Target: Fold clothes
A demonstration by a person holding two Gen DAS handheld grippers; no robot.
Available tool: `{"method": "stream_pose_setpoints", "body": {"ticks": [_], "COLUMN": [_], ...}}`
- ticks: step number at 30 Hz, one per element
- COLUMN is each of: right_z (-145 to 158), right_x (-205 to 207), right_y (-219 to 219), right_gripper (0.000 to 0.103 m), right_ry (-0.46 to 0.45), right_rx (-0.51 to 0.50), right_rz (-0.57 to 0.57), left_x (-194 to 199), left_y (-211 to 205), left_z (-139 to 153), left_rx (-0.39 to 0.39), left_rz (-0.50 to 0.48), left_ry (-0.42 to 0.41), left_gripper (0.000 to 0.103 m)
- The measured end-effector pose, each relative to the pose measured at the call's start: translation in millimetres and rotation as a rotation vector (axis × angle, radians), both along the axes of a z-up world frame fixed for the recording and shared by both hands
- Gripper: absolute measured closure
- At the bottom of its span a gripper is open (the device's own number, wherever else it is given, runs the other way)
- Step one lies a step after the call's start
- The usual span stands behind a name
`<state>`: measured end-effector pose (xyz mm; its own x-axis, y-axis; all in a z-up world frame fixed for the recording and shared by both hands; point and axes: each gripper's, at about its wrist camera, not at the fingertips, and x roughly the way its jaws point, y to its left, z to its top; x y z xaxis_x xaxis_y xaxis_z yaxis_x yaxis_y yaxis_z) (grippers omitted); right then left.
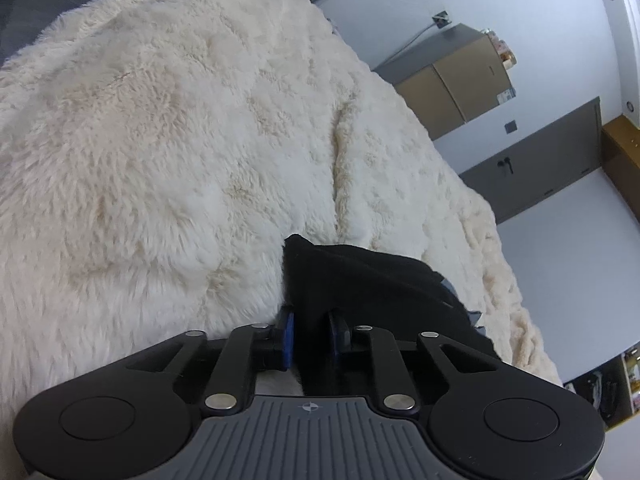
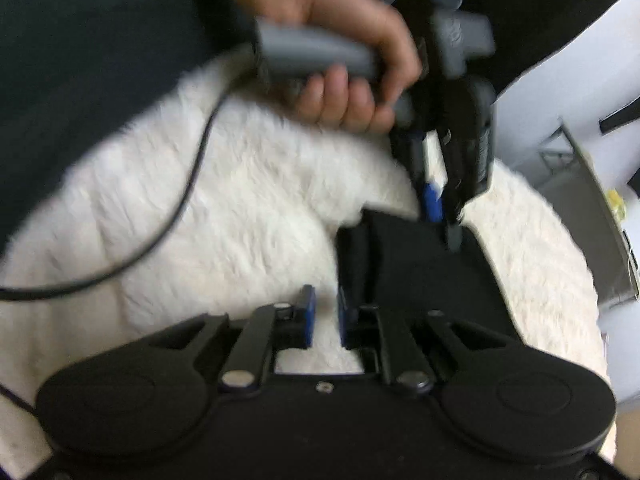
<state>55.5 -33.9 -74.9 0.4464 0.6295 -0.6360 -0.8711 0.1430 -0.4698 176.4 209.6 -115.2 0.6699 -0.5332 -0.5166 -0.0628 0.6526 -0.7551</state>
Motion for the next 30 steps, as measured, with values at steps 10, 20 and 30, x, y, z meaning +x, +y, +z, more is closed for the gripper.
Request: {"method": "stream_pose_setpoints", "body": {"ticks": [10, 20, 30], "right_z": [-22, 3, -11], "right_x": [58, 4, 119], "right_y": [28, -7, -5], "right_gripper": [0.1, 0.087, 0.074], "right_ry": [0.208, 0.17, 0.167], "right_rx": [0.347, 0.393, 0.368], "right_rz": [-0.325, -0.231, -0.757], "left_x": [-74, -79, -84], "left_y": [23, 11, 13], "left_z": [33, 41, 40], "left_rx": [-0.042, 0.048, 0.085], "left_rz": [0.254, 0.209, 0.217], "left_ry": [-0.118, -0.124, -0.119], "left_gripper": [0.051, 0.042, 0.03]}}
